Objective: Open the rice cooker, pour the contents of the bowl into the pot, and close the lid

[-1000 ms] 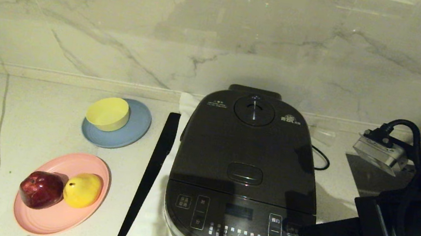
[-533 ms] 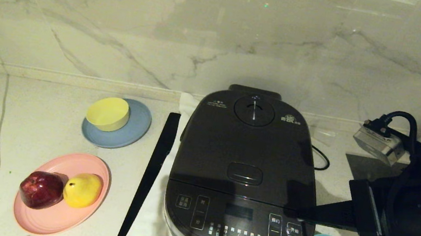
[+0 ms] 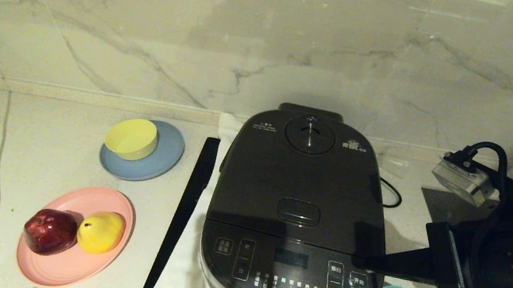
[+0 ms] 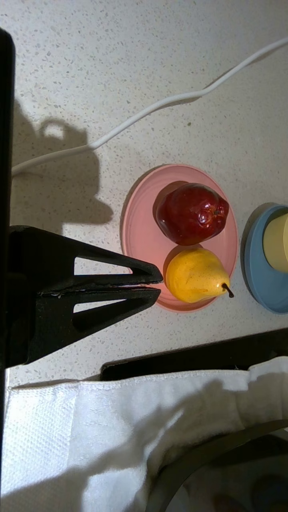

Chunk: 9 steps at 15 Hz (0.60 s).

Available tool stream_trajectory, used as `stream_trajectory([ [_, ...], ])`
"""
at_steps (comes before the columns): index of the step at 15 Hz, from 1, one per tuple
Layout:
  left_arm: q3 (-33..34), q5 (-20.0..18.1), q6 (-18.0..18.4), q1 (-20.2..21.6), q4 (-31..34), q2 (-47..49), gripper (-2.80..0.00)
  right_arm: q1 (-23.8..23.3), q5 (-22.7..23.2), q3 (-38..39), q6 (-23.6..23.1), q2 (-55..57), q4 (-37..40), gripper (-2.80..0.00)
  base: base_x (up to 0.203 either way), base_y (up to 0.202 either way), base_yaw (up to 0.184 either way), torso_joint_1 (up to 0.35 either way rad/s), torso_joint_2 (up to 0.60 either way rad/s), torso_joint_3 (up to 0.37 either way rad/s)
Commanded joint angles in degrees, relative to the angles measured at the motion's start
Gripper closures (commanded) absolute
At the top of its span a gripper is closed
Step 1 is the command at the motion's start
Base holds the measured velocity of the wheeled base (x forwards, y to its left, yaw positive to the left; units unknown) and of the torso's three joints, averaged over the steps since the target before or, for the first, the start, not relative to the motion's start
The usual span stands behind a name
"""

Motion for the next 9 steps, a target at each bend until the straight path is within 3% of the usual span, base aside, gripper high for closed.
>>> stream_trajectory([
  [1, 0.0, 0.0, 0.0, 0.0, 0.0, 0.0, 0.0, -1.0, 0.1, -0.3, 0.2, -0.7, 0.2, 0.0, 0.0, 0.0, 0.0, 0.0, 0.0, 0.0],
  [9, 0.0, 0.0, 0.0, 0.0, 0.0, 0.0, 0.0, -2.0, -0.1, 2.1, 0.0, -1.4, 0.8, 0.0, 0.0, 0.0, 0.0, 0.0, 0.0, 0.0],
])
